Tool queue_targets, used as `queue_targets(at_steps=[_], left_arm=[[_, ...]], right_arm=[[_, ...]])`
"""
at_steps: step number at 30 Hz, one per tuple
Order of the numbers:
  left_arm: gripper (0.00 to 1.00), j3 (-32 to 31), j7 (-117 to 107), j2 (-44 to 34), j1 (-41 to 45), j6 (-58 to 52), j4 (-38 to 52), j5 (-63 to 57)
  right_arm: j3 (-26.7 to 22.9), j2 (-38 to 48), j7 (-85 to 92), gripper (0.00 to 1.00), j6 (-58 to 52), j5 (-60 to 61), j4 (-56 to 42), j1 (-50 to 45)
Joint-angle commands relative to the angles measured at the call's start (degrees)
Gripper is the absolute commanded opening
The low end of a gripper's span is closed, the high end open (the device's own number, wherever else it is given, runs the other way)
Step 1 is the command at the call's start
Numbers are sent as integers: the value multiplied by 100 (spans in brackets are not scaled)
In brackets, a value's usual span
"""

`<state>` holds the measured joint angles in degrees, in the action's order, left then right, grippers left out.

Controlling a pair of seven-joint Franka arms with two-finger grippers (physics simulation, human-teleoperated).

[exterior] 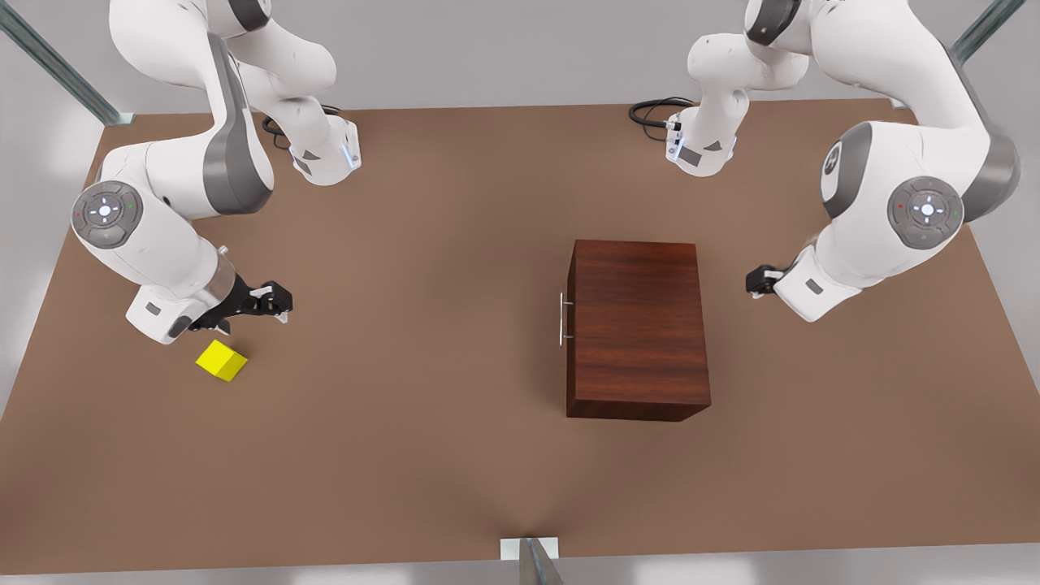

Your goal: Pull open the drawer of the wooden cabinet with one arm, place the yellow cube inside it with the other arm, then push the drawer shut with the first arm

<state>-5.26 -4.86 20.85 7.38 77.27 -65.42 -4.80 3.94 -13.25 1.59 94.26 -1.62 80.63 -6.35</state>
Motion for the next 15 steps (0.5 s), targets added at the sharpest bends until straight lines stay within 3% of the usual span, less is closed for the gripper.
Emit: queue_targets(at_steps=[1,3,9,15], left_arm=[[100,-1,583,33,9,43,3,-21],[100,-10,251,59,508,-1,-6,-21],[100,-19,-4530,832,2469,569,-6,-328],[100,-10,-5516,1395,3164,965,-6,-1030]], right_arm=[[1,6,17,100,-5,4,-4,2],[1,6,52,100,-5,4,-4,2],[-7,-2,52,100,13,4,14,11],[-7,-459,-185,100,742,-5,295,2]])
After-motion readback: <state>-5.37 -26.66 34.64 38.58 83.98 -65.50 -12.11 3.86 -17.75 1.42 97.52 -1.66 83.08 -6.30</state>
